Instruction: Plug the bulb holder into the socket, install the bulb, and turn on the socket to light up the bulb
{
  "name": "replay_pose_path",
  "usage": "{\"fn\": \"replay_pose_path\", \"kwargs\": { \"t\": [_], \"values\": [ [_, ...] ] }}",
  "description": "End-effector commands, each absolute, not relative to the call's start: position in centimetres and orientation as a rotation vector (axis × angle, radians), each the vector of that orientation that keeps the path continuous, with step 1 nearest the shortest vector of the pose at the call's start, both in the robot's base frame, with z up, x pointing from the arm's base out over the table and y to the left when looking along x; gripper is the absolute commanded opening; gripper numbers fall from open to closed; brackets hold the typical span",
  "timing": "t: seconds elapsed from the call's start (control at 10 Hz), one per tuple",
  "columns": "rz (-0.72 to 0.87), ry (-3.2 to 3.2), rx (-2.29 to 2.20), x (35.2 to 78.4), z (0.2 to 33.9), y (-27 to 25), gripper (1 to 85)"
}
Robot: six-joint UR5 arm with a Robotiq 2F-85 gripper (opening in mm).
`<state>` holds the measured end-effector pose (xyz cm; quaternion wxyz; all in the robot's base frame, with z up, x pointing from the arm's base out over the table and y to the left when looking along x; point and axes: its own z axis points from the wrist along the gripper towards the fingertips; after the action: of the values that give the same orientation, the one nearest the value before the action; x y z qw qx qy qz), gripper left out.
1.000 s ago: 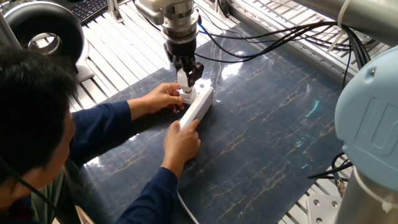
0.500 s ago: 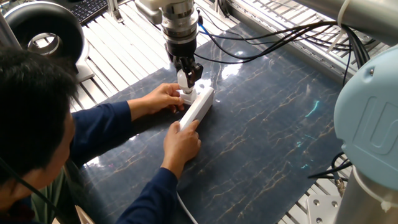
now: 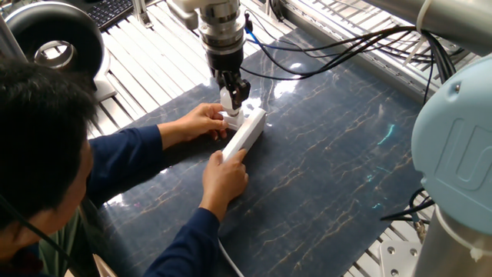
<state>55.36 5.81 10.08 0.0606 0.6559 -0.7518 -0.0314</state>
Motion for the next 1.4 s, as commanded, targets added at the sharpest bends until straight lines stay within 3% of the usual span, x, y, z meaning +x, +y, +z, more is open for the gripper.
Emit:
{"fn": "replay_pose_path", "kwargs": {
  "t": [0.0,1.3],
  "values": [
    [-0.081,-2.333,1.934,55.5,9.8,6.1,1.3],
    [-0.151,-2.571,1.527,54.3,10.0,7.0,1.3]
  ]
}}
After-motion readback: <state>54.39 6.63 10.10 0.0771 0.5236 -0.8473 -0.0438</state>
